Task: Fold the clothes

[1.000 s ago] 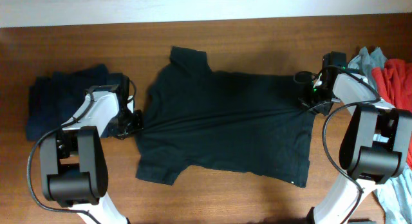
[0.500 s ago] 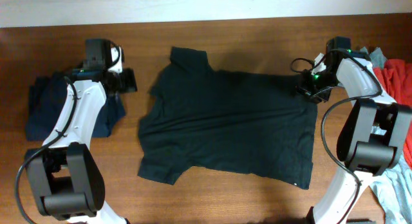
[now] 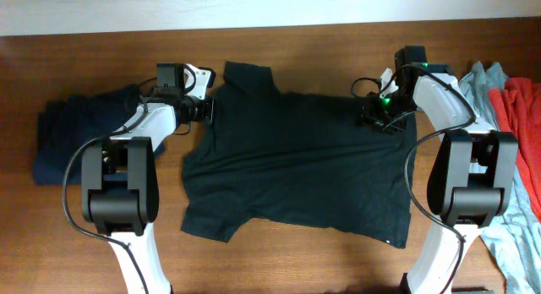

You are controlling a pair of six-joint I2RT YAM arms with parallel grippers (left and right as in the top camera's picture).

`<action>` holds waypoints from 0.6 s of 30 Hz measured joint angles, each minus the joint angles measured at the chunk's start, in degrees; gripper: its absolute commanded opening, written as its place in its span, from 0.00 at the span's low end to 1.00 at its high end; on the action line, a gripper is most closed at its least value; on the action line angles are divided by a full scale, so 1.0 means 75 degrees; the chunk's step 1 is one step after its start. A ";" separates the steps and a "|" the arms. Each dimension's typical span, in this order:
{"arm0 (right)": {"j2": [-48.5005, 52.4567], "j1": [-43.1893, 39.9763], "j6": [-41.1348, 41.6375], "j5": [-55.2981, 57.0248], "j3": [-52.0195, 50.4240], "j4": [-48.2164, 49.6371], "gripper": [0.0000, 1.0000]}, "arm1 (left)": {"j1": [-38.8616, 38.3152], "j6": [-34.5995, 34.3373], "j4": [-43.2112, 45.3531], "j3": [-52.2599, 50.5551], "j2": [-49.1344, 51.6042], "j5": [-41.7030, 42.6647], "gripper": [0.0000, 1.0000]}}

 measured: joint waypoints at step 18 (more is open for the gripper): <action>0.0000 0.0000 -0.0175 0.0017 0.0000 -0.0901 0.56 | 0.0775 -0.0764 -0.0437 0.1023 0.0181 -0.1976 0.99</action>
